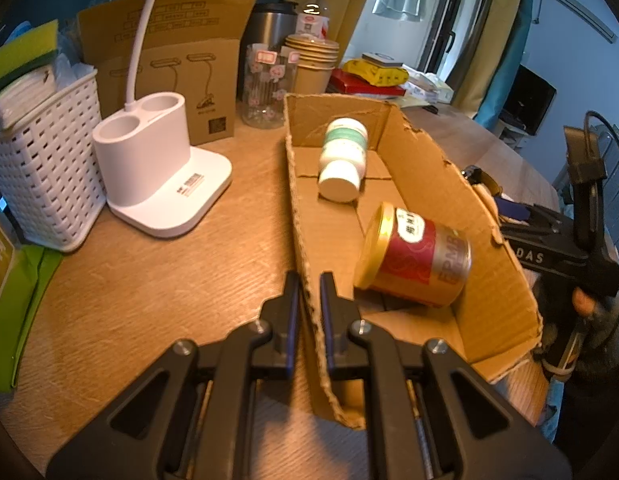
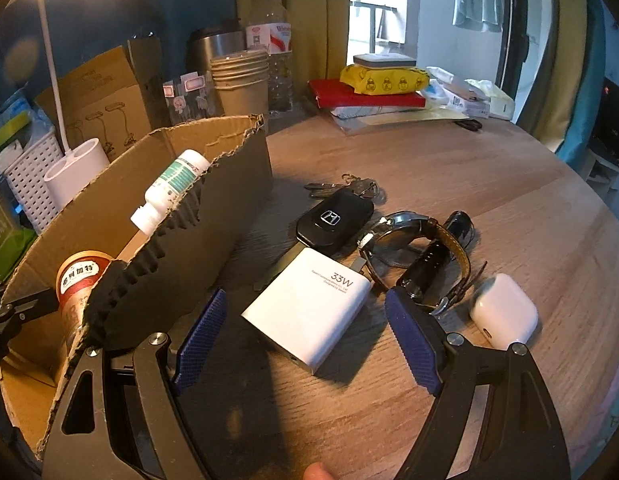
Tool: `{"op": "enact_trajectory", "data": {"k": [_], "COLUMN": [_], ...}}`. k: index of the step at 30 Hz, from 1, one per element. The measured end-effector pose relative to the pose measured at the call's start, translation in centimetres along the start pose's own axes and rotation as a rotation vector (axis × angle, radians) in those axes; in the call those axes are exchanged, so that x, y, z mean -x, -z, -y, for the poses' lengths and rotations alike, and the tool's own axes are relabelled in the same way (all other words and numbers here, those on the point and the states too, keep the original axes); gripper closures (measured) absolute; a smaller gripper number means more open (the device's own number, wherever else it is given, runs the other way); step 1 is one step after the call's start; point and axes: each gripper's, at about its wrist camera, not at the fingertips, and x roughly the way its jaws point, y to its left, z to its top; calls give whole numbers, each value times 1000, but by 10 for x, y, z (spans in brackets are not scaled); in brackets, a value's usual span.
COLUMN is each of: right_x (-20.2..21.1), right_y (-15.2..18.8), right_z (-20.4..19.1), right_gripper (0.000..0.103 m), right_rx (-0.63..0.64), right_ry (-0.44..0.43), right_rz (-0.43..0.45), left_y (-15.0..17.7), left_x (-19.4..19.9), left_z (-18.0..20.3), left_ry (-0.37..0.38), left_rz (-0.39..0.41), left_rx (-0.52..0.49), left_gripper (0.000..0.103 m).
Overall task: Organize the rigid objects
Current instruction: 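Move the right gripper back over the table toward the white charger, then close the right gripper on the white charger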
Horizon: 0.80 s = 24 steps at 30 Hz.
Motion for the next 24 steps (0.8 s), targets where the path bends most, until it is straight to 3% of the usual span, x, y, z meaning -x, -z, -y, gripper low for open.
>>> {"op": "enact_trajectory", "data": {"k": [9, 13, 24], "right_x": [-9, -10, 5], "right_y": [-2, 0, 11], "right_z": [4, 8, 15], "right_gripper": [19, 32, 44], "right_rx": [-9, -29, -18], "right_ry": [-26, -44, -44], "right_rz": [-49, -61, -89], "left_y": [0, 1, 0], "left_x": [0, -1, -2], "left_z": [1, 2, 3], "left_ry": [0, 1, 6], "left_rz": [1, 2, -4], "left_rx": [-3, -8, -37], "left_gripper": [93, 93, 93]}}
